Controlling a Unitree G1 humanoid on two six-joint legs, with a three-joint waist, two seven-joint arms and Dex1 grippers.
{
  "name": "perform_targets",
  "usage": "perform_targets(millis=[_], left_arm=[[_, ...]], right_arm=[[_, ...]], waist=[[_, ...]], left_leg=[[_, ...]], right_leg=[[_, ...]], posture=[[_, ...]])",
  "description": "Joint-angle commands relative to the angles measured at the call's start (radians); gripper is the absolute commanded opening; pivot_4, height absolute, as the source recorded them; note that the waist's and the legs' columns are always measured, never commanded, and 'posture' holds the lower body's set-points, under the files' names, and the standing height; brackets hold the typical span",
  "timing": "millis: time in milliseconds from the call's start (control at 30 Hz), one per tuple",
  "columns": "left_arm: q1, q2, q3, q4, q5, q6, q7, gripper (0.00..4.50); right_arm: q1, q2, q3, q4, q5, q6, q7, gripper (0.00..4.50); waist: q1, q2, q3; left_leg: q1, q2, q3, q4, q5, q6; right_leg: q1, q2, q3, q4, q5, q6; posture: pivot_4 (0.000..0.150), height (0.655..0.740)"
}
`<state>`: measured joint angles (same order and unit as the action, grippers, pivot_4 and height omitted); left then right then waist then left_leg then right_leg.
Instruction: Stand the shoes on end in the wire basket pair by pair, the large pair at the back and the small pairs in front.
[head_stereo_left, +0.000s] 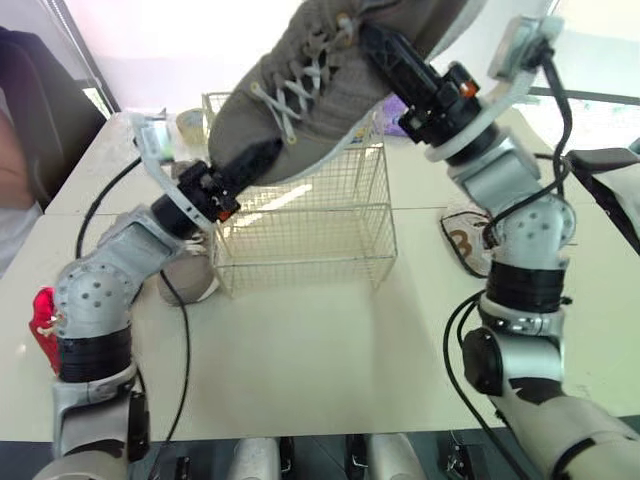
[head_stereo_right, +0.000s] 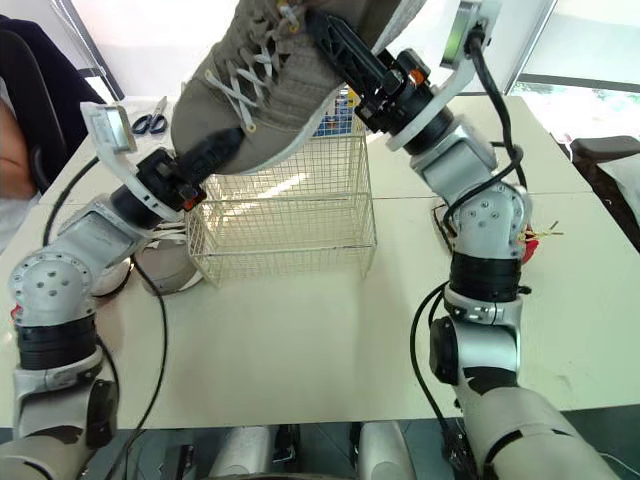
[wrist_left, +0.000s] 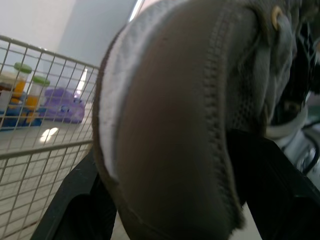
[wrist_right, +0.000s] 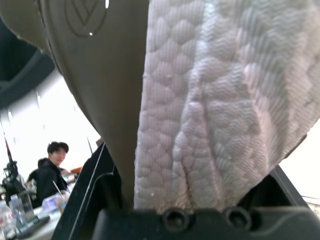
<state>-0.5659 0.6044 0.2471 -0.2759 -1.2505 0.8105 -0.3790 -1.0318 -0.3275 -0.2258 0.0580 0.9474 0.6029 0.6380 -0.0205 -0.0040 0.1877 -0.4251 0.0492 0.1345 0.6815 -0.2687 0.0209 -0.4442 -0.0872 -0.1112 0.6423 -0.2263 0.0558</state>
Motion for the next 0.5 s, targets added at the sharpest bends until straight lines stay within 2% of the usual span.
perform_targets(millis=[33,100,233,333,500], left_arm=[[0.058,0.169,0.041,-0.104,0.012,0.088,-0.079,3.02],[0.106,0.289,0.122,-0.154,-0.052,0.142,-0.143,3.02],[0.168,0.394,0.221,-0.197,-0.138,0.177,-0.176,3.02],[0.199,0.396,0.269,-0.209,-0.176,0.169,-0.126,3.02],[0.258,0.372,0.297,-0.246,-0.211,0.149,-0.059,3.02]], right_arm=[[-0.208,-0.114,-0.021,0.228,-0.126,-0.216,0.23,1.98],[-0.364,-0.192,0.007,0.496,-0.234,-0.359,0.375,1.98],[-0.565,-0.237,0.05,0.852,-0.38,-0.559,0.566,1.98],[-0.643,-0.225,0.092,1.023,-0.49,-0.674,0.663,1.98],[-0.67,-0.183,0.125,1.141,-0.602,-0.754,0.747,1.98]], waist=[[-0.001,0.001,0.001],[-0.001,0.002,0.006],[0.004,0.002,0.01],[-0.006,0.002,0.009],[-0.017,0.002,0.01]], left_leg=[[0.0,0.0,0.0,-0.001,0.0,0.0],[0.0,0.0,0.001,-0.002,0.0,0.0],[-0.002,0.001,0.0,-0.005,0.001,-0.003],[-0.001,0.0,0.002,-0.007,0.002,-0.005],[-0.002,0.0,0.002,-0.007,0.003,-0.005]], right_leg=[[-0.001,0.0,0.0,0.0,0.0,0.0],[-0.001,0.0,0.0,-0.001,0.0,0.0],[-0.001,0.001,-0.001,-0.008,0.0,0.0],[0.001,0.0,0.0,-0.012,0.0,0.0],[0.0,-0.001,0.0,-0.011,0.0,0.0]], posture=[[0.15,0.74],[0.15,0.74],[0.15,0.74],[0.15,0.74],[0.15,0.74]])
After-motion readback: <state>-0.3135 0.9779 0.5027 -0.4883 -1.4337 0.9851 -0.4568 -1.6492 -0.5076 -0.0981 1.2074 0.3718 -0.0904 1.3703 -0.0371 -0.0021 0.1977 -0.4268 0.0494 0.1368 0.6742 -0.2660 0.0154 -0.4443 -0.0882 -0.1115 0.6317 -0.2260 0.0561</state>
